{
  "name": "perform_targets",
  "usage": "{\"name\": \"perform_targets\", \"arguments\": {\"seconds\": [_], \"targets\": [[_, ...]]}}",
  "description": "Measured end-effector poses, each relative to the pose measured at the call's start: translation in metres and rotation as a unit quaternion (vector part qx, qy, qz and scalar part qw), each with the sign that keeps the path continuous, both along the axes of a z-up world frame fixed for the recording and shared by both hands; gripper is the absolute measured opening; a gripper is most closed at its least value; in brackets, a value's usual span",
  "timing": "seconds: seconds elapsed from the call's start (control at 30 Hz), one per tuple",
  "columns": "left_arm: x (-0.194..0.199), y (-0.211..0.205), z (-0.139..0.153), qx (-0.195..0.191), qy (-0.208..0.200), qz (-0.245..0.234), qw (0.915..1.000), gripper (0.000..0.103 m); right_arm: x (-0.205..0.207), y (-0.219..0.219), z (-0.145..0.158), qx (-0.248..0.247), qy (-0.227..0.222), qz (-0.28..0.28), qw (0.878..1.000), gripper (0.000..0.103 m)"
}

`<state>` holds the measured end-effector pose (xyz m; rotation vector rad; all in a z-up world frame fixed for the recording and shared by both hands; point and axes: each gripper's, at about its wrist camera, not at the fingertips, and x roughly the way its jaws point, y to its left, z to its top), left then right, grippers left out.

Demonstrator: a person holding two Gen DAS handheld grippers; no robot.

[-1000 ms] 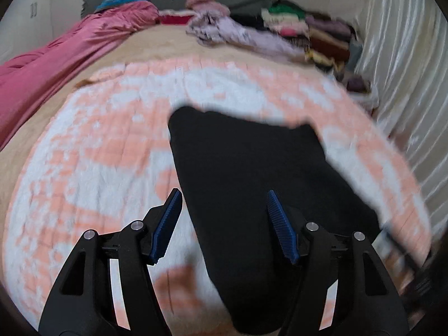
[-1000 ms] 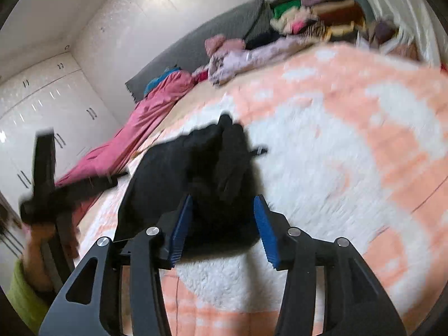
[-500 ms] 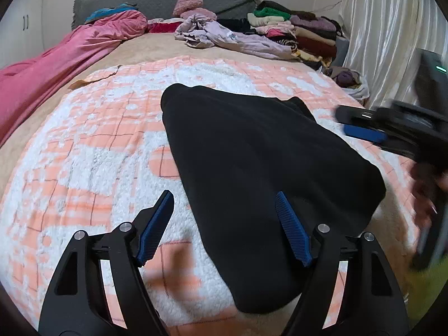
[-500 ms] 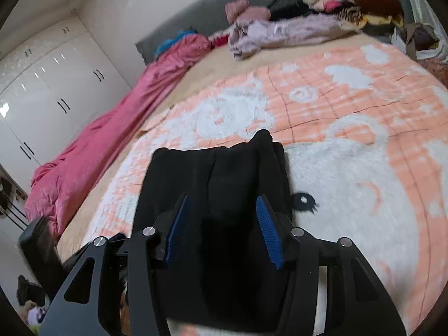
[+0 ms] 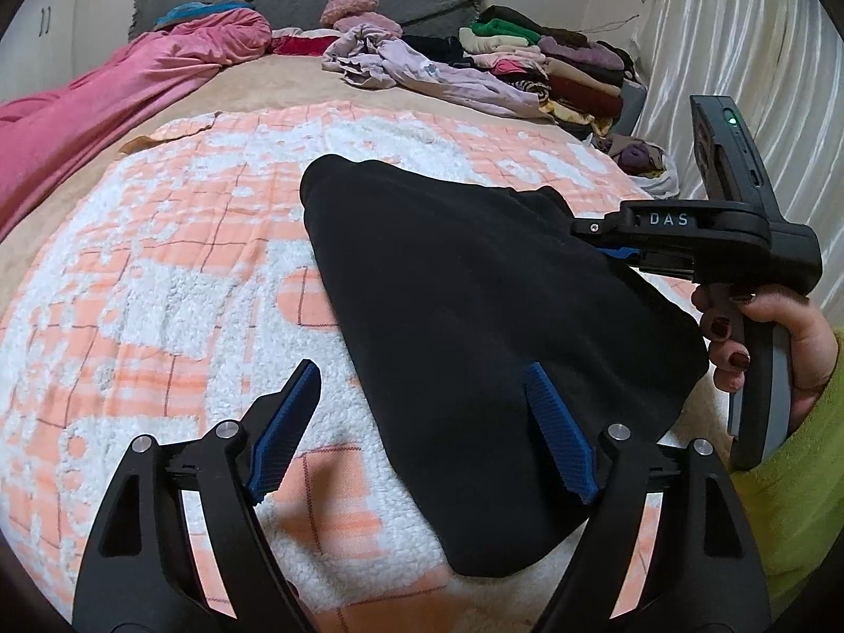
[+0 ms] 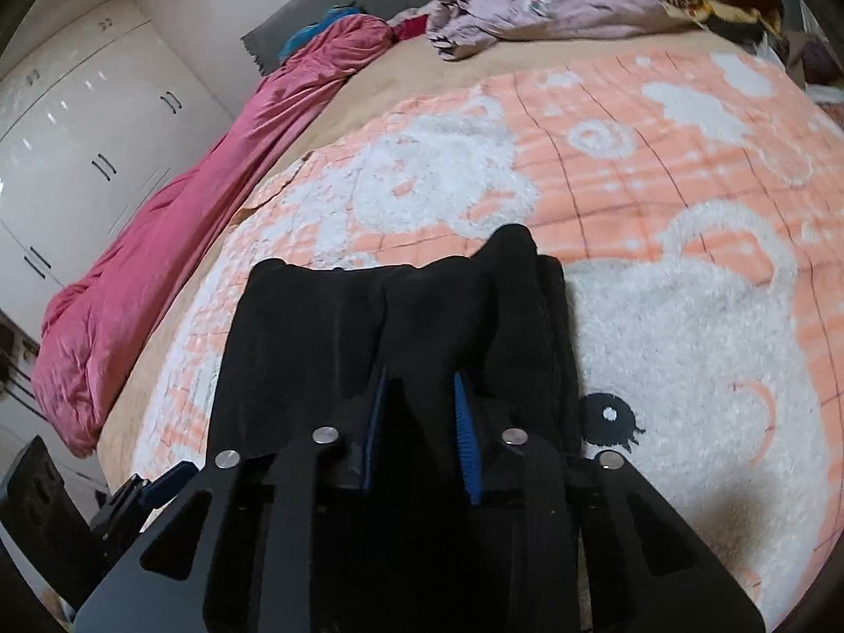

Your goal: Fold small clothes

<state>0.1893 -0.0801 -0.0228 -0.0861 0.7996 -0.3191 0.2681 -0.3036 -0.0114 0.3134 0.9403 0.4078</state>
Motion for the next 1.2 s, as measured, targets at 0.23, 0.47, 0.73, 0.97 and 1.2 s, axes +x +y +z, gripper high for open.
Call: {"name": "perform_targets", "arguments": {"seconds": [0.23,0.47,0.73,0.97,1.2], "targets": [[0.001,0.001,0.000,-0.002,0.002,0.005,1.0000,0.073,-0.017,0.004,0.020,-0.032,-0.072,0.010,0.997,0.007],[0.001,0.000,0.002,-0.003,0.000,0.003,1.0000,0.073,-0.037,0.012,0.047,-0.075,-0.152,0.020,0.985,0.006],[0.004,-0.012,0.009,0.005,-0.002,-0.010,0.9999,0.073,-0.041,0.004,0.054,-0.118,-0.179,0.012,0.977,0.006],[0.009,-0.026,0.003,0.022,0.009,-0.021,0.9995,0.078,-0.025,-0.021,0.016,-0.120,-0.126,-0.022,0.984,0.006],[0.014,-0.025,-0.016,-0.002,0.040,-0.025,0.9989,0.082,-0.007,-0.032,-0.031,-0.100,-0.075,-0.035,0.992,0.008]]}}
